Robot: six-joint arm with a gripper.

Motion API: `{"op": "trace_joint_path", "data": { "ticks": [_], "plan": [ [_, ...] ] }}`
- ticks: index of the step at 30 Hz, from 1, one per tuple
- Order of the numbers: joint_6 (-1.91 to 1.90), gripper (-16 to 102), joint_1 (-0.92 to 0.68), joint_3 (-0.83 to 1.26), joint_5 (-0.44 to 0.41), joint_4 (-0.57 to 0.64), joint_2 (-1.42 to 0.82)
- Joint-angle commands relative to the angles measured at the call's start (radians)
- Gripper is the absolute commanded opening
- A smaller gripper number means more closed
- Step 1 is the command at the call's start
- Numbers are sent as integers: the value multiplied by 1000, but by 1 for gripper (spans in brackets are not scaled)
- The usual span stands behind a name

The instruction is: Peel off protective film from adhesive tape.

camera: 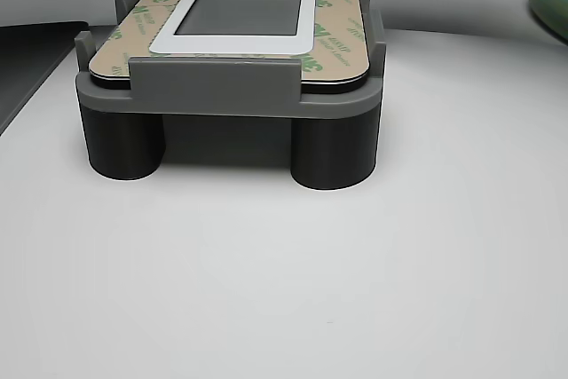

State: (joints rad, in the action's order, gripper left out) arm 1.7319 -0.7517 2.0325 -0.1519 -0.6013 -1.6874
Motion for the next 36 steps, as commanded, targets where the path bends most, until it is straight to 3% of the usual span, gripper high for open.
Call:
{"op": "trace_joint_path", "data": {
  "ticks": [1,36],
  "plan": [
    [3,-11,21,-9,3,3,-18],
    [48,-11,71,43,25,37,-52]
  ]
}}
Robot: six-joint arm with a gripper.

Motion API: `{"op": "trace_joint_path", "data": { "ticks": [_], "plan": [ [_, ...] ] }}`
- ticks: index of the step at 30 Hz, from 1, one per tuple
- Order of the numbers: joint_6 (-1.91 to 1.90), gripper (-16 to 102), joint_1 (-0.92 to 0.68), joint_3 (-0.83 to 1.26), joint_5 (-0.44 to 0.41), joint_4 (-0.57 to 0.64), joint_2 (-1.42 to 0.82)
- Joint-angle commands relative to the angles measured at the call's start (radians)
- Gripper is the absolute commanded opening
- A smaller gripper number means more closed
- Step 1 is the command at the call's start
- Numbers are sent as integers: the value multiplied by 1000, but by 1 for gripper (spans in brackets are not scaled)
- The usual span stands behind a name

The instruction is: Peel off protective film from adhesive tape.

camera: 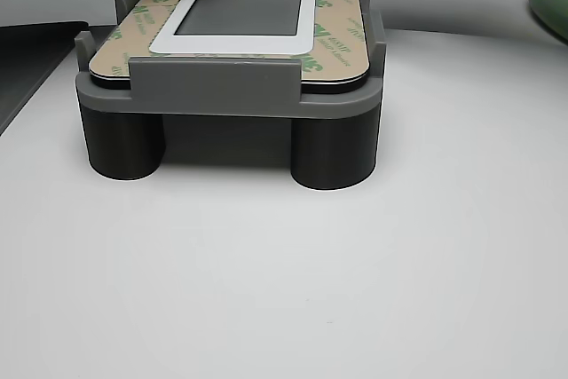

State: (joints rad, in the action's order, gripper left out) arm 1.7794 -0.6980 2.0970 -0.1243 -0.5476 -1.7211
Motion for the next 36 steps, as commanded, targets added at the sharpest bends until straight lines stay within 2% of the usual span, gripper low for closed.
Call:
{"op": "trace_joint_path", "data": {
  "ticks": [1,5,7,8,9,10,11,15,20,25,27,29,33,36],
  "plan": [
    [-2,-11,17,-29,-5,-29,-20],
    [-12,-8,20,-87,-9,-124,-44],
    [-20,6,31,-110,-12,-186,-72],
    [-31,25,37,-117,-15,-212,-91],
    [-43,52,43,-118,-23,-236,-112],
    [-55,86,44,-118,-37,-264,-133],
    [-75,96,46,-121,-52,-298,-158],
    [-175,97,49,-152,-81,-465,-253],
    [-299,98,86,-130,-66,-523,-373],
    [-477,97,175,3,-21,-430,-515],
    [-673,91,199,54,-31,-362,-588],
    [-922,98,238,77,-29,-324,-647],
    [-1459,100,325,173,-178,-258,-799],
    [-1720,100,420,267,-184,-282,-945]
  ]
}}
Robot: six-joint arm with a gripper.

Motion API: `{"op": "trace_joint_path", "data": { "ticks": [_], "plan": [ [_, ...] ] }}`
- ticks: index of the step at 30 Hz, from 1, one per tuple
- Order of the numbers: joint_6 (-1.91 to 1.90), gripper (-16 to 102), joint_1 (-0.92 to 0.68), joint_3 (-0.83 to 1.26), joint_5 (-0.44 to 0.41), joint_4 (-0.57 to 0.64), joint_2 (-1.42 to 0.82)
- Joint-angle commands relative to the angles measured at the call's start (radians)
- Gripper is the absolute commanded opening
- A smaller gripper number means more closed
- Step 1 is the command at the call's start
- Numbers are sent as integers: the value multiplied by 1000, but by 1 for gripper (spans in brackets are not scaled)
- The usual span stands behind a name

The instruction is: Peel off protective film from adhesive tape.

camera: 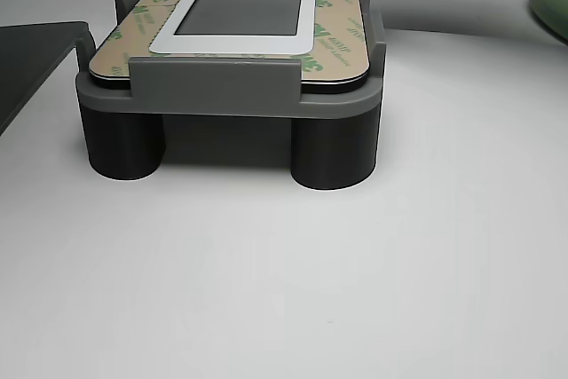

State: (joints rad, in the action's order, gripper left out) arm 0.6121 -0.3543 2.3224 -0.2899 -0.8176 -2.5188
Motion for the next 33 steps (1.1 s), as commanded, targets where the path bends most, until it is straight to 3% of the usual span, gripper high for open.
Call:
{"op": "trace_joint_path", "data": {
  "ticks": [1,7,11,13,17,33],
  "plan": [
    [-623,100,106,71,-21,-26,-190],
    [-759,100,325,224,87,-106,-436],
    [-782,100,423,244,130,-172,-434],
    [-764,100,515,273,225,-149,-428],
    [-696,100,512,316,314,-147,-437],
    [-681,100,511,316,342,-146,-436]
  ]
}}
